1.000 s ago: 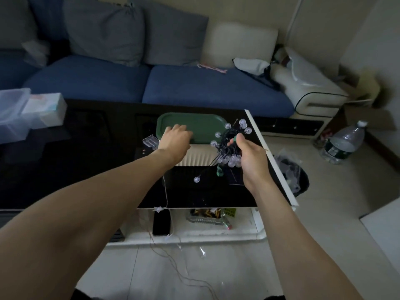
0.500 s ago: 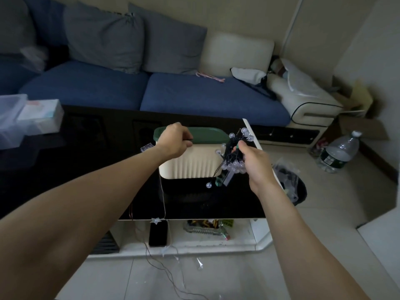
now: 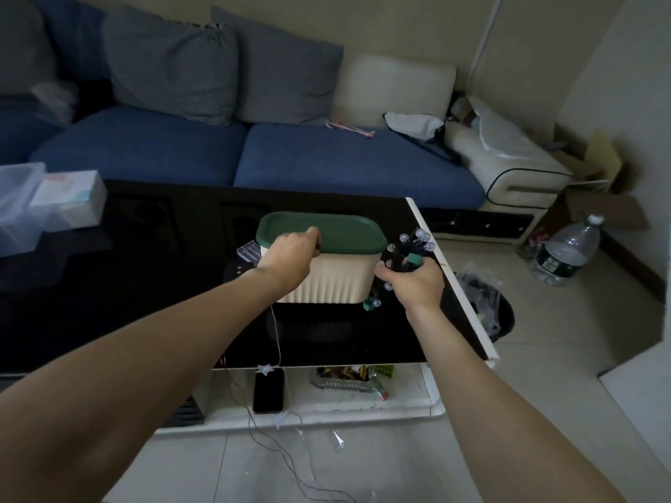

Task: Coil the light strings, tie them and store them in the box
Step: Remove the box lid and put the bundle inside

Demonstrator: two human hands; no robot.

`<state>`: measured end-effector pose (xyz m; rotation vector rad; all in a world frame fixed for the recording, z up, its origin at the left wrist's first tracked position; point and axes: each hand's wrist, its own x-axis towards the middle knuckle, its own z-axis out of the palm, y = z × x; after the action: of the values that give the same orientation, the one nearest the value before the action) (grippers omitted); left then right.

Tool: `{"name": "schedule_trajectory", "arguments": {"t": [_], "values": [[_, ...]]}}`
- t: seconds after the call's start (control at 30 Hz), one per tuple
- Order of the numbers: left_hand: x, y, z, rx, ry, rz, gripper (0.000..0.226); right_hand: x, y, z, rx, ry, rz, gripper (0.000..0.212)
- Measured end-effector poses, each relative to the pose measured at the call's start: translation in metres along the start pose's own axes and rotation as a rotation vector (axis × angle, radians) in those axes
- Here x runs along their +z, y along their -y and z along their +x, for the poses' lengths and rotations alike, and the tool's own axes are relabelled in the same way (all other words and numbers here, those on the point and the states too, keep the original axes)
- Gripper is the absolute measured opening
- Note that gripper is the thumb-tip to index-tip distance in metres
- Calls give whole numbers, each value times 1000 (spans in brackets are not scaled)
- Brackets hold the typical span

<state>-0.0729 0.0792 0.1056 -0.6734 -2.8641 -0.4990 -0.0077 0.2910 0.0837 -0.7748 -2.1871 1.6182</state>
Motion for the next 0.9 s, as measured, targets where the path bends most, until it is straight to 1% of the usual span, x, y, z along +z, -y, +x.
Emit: {"name": "schedule_trajectory", "arguments": {"t": [0.17,0.23,0.33,0.4,0.47,0.6,0.73,0.9], "values": [[9,0,-15,153,52,145,14,12,-10,-2,-73,21,-52,74],[13,1,-19,202,59,218,19,16,-16,-4,-95,8,-12,78],[14,-3,-20,198,64,255,33,22,-24,-8,-121,-14,51,76],[12,-7,-15,177,73,245,31,23,-29,-11,-156,-24,82,74],[10,-8,-12,201,90,246,23,23,-34,-11,-180,-45,120,73],[9,-5,-13,202,67,154,15,26,-33,-8,-201,-85,169,73],[8,-4,-14,162,23,76,14,30,-43,-3,-219,-82,143,70],[4,-5,-15,73,1,-58,15,31,-49,-1,-237,-95,110,65]]}}
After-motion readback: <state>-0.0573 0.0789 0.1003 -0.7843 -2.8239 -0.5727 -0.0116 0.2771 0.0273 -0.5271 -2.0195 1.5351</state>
